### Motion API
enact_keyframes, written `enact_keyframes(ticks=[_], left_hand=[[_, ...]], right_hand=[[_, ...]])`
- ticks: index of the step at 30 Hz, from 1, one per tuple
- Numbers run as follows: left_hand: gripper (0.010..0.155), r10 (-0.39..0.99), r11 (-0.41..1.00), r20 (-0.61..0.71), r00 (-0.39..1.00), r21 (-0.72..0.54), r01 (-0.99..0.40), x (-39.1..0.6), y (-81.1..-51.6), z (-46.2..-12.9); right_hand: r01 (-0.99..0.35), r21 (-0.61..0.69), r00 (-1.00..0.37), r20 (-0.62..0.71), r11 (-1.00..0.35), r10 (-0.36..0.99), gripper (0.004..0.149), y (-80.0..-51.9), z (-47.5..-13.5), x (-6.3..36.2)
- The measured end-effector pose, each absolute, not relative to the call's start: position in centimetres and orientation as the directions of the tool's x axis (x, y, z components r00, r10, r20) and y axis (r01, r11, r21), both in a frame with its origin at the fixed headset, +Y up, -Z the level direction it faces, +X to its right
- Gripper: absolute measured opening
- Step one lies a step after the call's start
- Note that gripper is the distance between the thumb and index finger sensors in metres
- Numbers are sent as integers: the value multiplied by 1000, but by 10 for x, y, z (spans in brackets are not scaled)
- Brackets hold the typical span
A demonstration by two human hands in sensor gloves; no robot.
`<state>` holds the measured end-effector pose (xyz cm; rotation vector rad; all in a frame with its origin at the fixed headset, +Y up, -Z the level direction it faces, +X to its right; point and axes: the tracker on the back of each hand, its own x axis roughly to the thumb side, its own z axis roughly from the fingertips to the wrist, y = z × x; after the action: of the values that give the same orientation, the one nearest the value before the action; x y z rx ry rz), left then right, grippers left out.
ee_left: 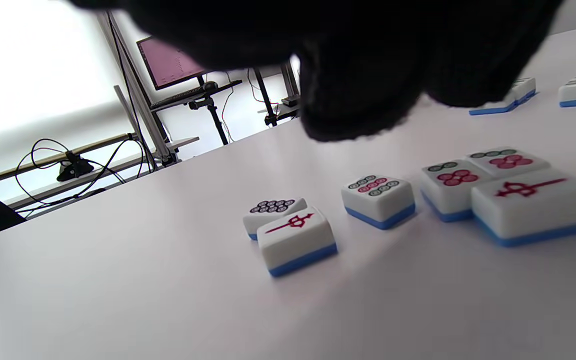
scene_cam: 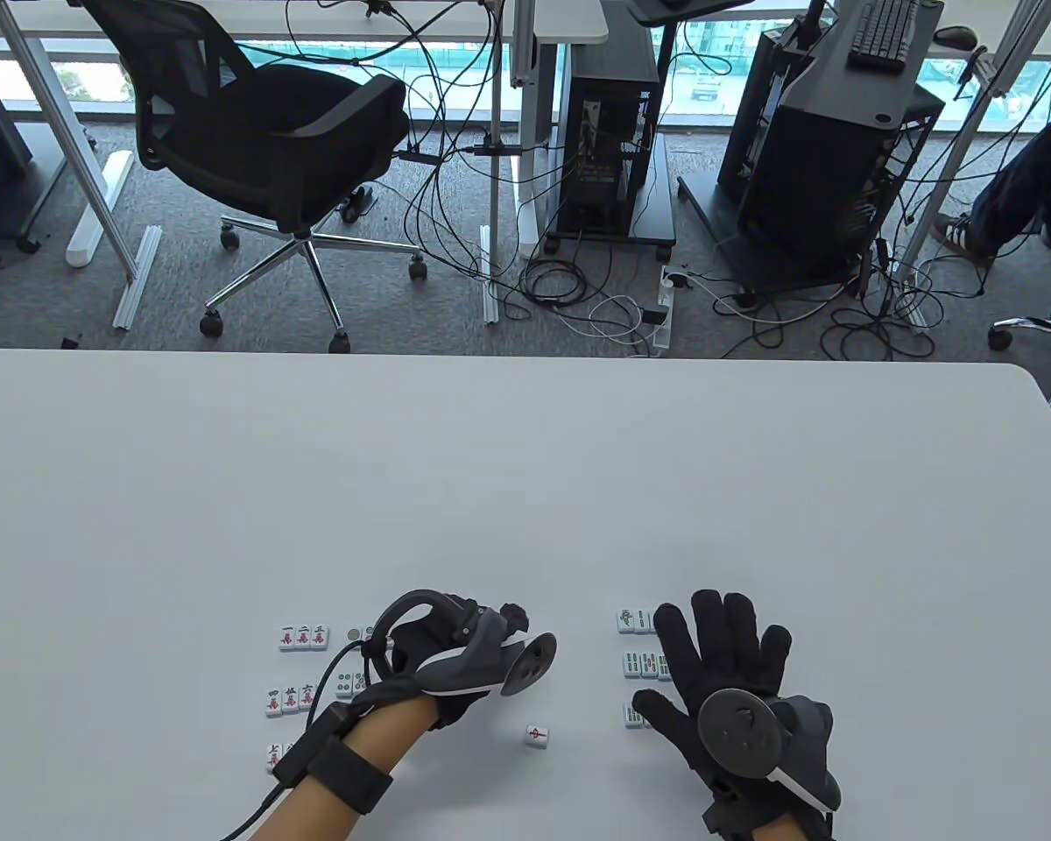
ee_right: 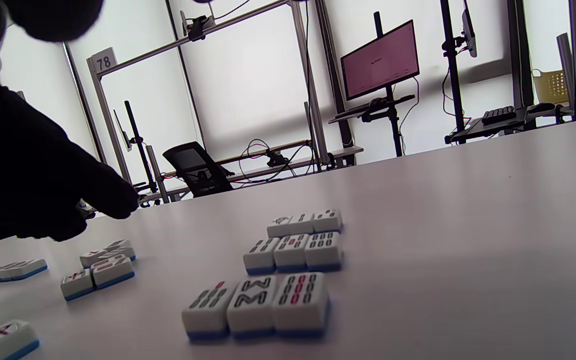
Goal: Mahjong suit sorting
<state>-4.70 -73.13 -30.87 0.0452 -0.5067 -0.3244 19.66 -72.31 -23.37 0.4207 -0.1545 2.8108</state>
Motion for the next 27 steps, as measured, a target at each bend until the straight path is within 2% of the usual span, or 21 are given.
enact_keyframes(ticks=[11,23,27], left_hand=[[56,-280,951,460,843,17,307,-45,-747,-326],[52,-291,955,442,848,86,283,-34,-754,-334],[53,-339,937,482,808,95,336,-29,-748,-329]], right_hand=[[-310,-58,-911,303,-949,279,80,-723,-234,198],[-298,-57,-915,300,-953,268,80,-723,-234,198],[-307,-57,-913,299,-950,277,80,-723,-234,198]])
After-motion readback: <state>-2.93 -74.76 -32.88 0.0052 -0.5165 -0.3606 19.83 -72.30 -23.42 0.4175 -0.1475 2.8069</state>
